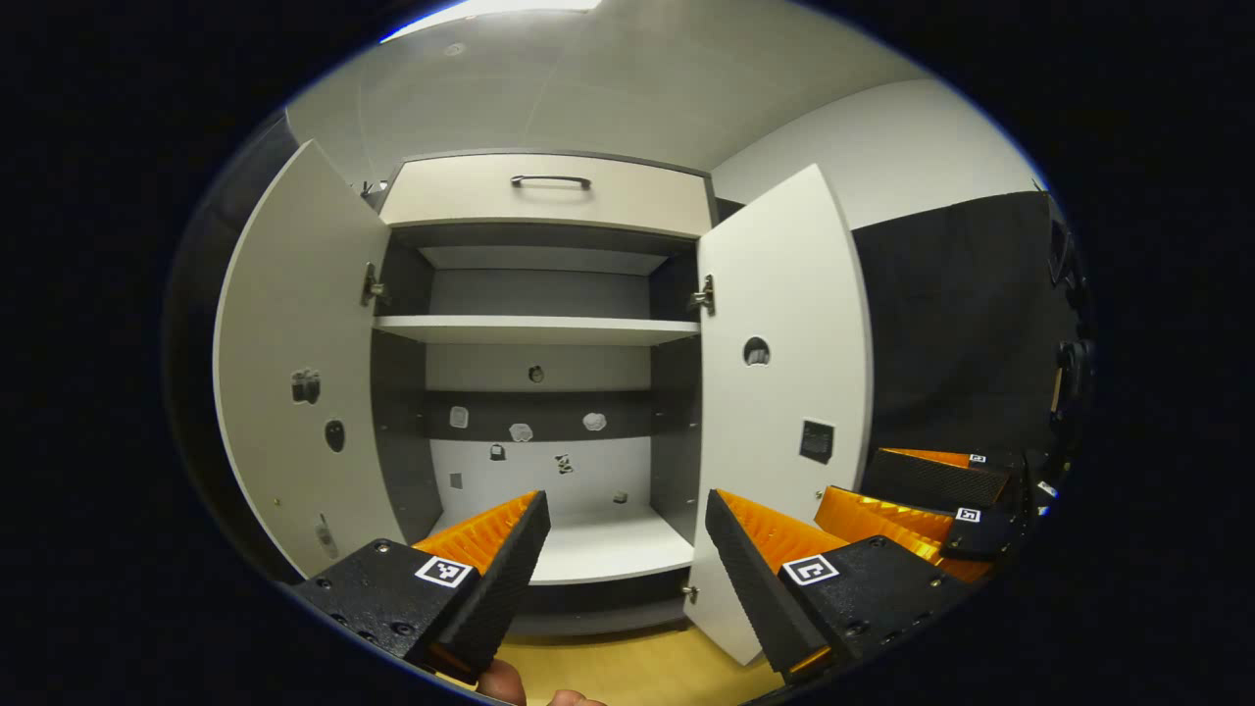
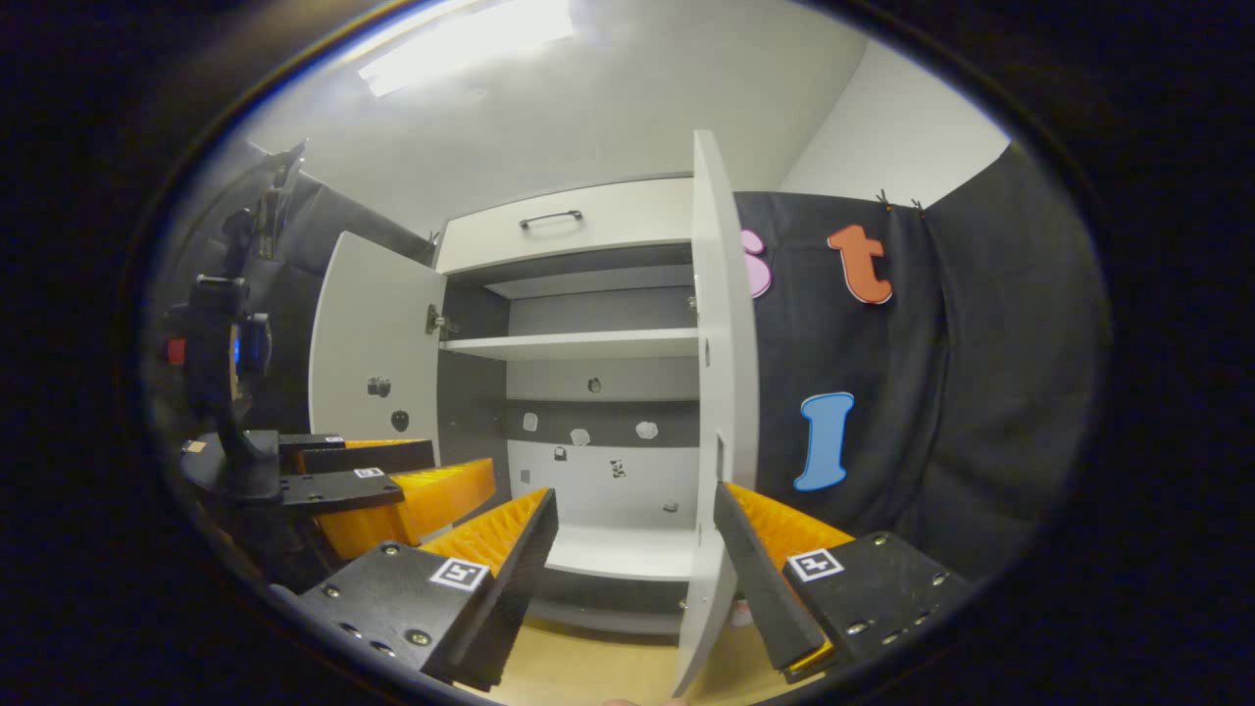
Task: Open the right door of the double-door shoe cabinet with the right hand, and open the left door with the left hand.
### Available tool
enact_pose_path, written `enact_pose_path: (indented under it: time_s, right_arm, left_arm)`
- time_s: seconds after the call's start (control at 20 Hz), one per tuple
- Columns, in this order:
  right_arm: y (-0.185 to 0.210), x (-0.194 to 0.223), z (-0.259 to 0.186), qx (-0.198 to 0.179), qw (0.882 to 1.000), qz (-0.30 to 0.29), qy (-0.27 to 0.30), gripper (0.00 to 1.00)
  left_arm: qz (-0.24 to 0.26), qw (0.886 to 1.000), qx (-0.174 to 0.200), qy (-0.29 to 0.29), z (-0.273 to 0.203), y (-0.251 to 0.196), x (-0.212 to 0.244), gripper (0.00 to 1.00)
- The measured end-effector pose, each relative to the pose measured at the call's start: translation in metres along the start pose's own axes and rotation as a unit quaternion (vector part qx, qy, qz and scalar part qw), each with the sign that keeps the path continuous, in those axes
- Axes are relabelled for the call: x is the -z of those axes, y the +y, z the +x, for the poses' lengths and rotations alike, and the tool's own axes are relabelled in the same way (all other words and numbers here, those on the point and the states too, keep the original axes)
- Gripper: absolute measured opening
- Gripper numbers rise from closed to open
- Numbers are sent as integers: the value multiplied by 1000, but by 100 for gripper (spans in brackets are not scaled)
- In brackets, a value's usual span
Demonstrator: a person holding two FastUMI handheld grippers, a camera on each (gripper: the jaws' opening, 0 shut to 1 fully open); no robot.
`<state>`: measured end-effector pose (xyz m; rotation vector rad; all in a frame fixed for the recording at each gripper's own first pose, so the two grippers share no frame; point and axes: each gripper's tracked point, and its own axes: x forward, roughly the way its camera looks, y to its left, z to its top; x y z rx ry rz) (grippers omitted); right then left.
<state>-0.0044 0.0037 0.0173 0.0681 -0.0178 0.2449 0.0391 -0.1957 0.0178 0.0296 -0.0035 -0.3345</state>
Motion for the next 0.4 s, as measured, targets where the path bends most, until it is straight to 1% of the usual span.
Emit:
enact_pose_path:
  time_s: [0.25, 0.4]
  right_arm:
    - [-72, -6, -18, -4, 1000, -2, -2, 95]
    - [-117, -6, -29, 4, 1000, -9, -4, 95]
  left_arm:
    - [0, 1000, -1, -10, 9, -71, -2, 99]
    - [-11, 1000, 16, -23, 12, -121, -7, 99]
